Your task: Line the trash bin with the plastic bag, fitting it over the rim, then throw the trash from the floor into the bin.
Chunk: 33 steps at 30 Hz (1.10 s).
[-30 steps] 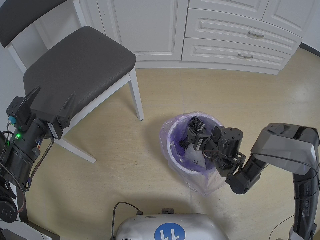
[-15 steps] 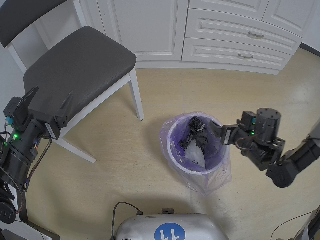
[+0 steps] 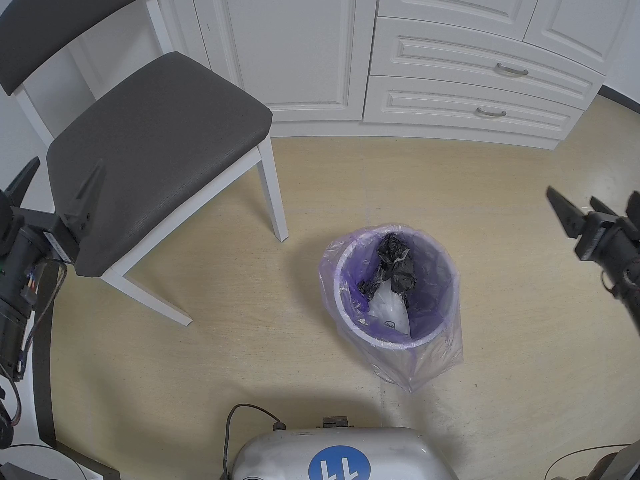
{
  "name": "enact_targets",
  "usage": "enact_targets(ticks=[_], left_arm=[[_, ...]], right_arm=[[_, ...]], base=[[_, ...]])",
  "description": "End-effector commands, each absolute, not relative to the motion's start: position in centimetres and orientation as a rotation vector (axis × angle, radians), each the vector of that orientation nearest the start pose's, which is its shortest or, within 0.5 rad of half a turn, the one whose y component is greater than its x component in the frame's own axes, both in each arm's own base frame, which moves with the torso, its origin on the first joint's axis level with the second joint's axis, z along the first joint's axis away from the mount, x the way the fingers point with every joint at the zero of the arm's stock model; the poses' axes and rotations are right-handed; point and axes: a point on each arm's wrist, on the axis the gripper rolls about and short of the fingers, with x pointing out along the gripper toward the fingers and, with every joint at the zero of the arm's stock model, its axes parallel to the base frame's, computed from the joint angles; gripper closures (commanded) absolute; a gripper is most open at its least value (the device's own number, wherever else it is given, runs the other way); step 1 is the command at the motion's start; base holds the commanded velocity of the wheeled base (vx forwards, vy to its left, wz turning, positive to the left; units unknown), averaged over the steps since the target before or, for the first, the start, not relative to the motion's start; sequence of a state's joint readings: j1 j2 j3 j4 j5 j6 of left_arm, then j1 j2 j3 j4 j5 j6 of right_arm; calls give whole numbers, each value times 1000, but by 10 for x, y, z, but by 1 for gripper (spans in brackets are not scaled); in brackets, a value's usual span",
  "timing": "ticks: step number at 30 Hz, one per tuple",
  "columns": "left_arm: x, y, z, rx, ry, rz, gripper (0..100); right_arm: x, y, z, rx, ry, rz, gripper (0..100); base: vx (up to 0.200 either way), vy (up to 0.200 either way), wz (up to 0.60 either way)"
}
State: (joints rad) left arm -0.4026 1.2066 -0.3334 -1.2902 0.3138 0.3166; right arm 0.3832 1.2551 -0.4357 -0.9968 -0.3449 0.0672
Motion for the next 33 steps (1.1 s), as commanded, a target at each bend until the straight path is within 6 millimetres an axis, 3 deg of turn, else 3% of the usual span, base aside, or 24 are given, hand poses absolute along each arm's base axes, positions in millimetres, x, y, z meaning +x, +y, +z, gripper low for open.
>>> enact_targets(ticks=[1, 3, 4, 5, 7, 19, 24, 33], left_arm=[[109, -31, 267, 143, -580, 12, 0], [107, -30, 267, 144, -584, 12, 0], [95, -24, 272, 150, -600, 25, 0], [95, -24, 272, 150, -600, 25, 0], [80, -17, 275, 150, -611, 50, 0], [27, -2, 273, 165, -654, 83, 0], [2, 3, 278, 189, -653, 87, 0], [-26, 7, 263, 208, -619, 148, 0]], right_arm=[[63, 11, 265, 197, -431, -42, 0], [57, 9, 267, 202, -445, -40, 0], [32, 1, 278, 219, -502, -41, 0], [32, 1, 278, 219, -502, -41, 0], [9, -5, 282, 226, -529, -64, 0], [-38, -11, 278, 169, -678, -213, 0], [-69, -11, 270, 103, -788, -198, 0], [-94, -14, 249, 118, -807, -186, 0]], base=[[0, 0, 0], [0, 0, 0], [0, 0, 0], [0, 0, 0], [0, 0, 0], [0, 0, 0], [0, 0, 0], [0, 0, 0]])
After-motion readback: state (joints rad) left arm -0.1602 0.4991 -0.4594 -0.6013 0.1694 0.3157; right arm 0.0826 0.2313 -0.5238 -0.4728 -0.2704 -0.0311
